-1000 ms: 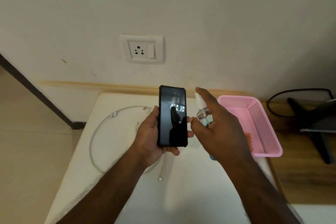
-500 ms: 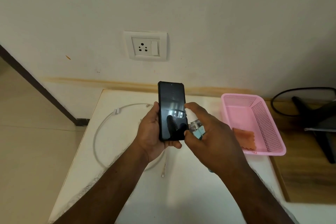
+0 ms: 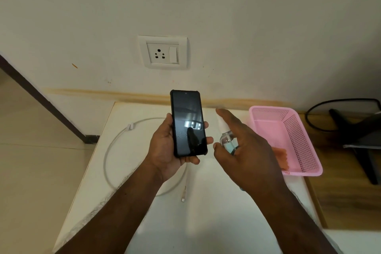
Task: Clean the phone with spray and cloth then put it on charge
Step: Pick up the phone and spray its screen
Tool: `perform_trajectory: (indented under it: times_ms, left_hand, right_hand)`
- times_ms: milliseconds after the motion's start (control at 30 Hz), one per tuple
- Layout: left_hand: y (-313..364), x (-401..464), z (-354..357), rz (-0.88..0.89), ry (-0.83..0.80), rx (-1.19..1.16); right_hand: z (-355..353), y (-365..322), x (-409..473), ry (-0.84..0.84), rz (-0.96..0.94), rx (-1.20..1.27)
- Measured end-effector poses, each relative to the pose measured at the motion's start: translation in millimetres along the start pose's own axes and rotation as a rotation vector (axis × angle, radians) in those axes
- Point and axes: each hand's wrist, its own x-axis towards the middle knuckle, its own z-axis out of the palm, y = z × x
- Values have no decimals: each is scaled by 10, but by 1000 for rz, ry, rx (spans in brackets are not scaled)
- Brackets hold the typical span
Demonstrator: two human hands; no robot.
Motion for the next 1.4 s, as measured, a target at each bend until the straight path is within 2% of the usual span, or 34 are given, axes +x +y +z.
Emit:
perform_trajectory:
  times_ms: [233,800,1133,1400]
  left_hand:
    - [-15,-6,0,-20,-47,61]
    - [-150,1,38,-127,-115,128]
    - [-113,-6,35,-116,-88,106]
    - [-15,14,-18,-47,5,29]
  right_hand:
    - [-25,46,50,75,42,-24]
    - [-64,135,105,129,85,-33]
    - [-51,95,97,206,102,5]
    - [-27,37,69,140,71,4]
